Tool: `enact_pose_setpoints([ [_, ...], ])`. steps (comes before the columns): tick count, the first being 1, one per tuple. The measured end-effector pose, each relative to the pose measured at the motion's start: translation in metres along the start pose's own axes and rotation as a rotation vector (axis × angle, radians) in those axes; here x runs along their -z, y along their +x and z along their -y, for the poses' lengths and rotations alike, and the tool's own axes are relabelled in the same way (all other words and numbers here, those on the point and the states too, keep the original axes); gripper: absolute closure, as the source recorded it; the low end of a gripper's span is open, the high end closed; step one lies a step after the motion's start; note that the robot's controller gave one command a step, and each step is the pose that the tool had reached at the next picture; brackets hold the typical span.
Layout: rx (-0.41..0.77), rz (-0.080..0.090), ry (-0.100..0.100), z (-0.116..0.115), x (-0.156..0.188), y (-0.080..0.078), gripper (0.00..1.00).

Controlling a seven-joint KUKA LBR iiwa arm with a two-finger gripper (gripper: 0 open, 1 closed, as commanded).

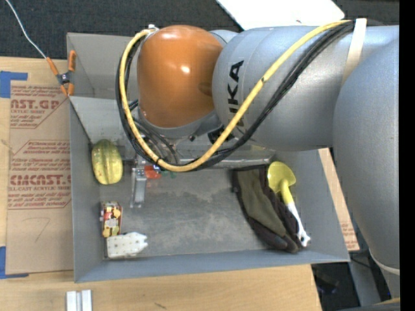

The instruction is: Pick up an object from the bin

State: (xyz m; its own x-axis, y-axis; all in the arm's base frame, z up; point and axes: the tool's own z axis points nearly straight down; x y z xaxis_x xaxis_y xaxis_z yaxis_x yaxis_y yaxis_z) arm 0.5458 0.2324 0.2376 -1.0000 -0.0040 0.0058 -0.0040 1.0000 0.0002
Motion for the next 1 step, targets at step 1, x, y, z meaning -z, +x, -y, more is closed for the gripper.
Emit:
enact_pose_setpoints([
  [1, -0.003, 0.007, -0.002, 0.0018, 0.0051, -0.0016, 0.00],
])
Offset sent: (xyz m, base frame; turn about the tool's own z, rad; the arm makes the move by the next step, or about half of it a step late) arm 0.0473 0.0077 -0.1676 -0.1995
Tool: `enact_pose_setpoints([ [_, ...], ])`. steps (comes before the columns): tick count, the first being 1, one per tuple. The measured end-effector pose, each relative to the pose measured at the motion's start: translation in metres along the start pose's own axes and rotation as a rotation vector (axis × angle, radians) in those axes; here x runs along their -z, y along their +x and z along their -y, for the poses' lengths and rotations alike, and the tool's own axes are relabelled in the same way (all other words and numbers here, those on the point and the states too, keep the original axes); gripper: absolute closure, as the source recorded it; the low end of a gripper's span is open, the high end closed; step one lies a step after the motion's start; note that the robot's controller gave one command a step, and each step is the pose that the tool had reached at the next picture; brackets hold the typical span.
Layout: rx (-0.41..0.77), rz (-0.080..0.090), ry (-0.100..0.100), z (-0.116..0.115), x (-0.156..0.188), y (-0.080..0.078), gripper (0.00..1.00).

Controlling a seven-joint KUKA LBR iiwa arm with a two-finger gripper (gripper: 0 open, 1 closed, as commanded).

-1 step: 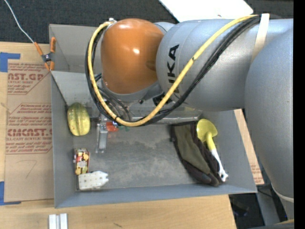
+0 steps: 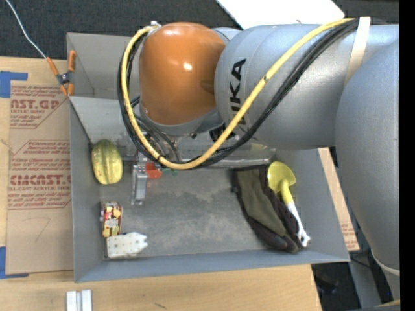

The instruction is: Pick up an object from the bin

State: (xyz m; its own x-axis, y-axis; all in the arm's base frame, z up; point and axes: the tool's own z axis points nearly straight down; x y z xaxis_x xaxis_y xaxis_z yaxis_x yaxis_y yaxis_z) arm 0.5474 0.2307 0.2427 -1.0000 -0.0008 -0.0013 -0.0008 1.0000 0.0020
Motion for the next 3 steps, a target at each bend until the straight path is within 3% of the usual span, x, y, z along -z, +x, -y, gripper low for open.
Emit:
enact_pose_setpoints([
  [1, 0.132, 0.001, 0.000, -0.007, -0.109, -0.030, 0.00],
  [2, 0.146, 0.001, -0.001, -0.009, -0.100, -0.036, 0.00],
  [3, 0.227, 0.003, 0.000, -0.003, -0.113, -0.044, 0.00],
])
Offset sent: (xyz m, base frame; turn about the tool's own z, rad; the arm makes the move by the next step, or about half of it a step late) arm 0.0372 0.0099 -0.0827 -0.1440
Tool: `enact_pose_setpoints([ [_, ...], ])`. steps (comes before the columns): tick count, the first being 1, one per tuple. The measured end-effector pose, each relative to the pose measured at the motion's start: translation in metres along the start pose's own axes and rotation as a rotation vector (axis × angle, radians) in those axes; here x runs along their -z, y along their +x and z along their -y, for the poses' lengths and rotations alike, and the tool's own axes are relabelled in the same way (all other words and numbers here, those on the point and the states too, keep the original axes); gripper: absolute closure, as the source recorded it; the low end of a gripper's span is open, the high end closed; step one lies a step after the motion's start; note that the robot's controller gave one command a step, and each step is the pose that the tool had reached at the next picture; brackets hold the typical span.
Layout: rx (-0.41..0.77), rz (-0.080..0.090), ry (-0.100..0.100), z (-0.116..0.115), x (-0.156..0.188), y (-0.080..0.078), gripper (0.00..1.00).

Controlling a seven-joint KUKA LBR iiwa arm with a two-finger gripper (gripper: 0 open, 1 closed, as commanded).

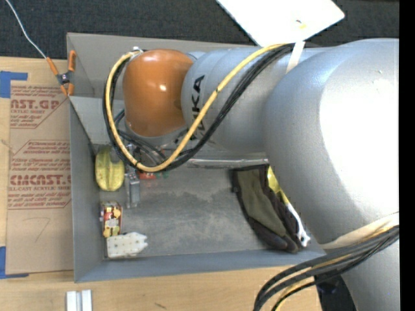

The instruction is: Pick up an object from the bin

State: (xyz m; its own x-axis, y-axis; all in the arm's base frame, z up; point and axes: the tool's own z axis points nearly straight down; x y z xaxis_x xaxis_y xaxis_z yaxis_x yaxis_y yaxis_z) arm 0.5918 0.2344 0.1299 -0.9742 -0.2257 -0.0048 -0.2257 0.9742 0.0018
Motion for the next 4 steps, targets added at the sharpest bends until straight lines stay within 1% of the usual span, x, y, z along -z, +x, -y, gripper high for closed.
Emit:
enact_pose_setpoints([
  [1, -0.122, 0.027, -0.010, 0.011, -0.051, -0.006, 0.00],
  [2, -0.125, 0.029, 0.007, 0.000, -0.049, -0.011, 1.00],
  [3, -0.126, 0.030, 0.006, 0.001, -0.049, -0.011, 1.00],
  [4, -0.125, 0.037, 0.004, 0.000, 0.006, -0.013, 1.00],
])
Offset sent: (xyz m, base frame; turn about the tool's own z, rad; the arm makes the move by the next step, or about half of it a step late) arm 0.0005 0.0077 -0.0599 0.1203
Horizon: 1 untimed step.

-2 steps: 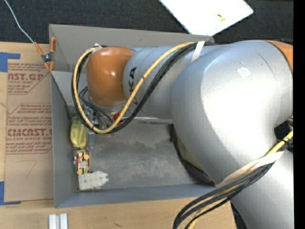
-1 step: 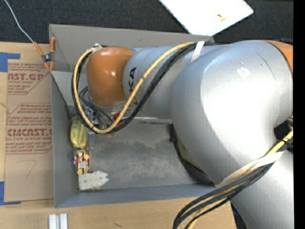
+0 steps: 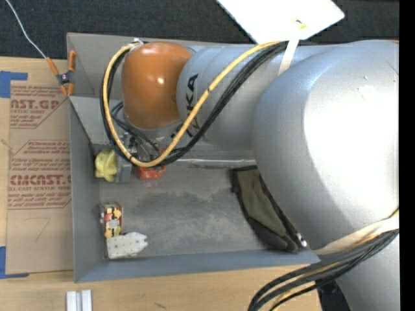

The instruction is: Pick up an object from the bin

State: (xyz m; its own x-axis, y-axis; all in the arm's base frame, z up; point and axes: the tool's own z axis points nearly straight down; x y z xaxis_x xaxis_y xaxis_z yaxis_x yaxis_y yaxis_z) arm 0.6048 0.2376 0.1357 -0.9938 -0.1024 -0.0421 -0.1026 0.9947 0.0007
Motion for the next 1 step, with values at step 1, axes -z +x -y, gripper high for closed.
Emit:
enact_pose_setpoints([
  [1, -0.001, -0.002, 0.000, -0.0002, 0.0387, -0.0008, 1.00],
])
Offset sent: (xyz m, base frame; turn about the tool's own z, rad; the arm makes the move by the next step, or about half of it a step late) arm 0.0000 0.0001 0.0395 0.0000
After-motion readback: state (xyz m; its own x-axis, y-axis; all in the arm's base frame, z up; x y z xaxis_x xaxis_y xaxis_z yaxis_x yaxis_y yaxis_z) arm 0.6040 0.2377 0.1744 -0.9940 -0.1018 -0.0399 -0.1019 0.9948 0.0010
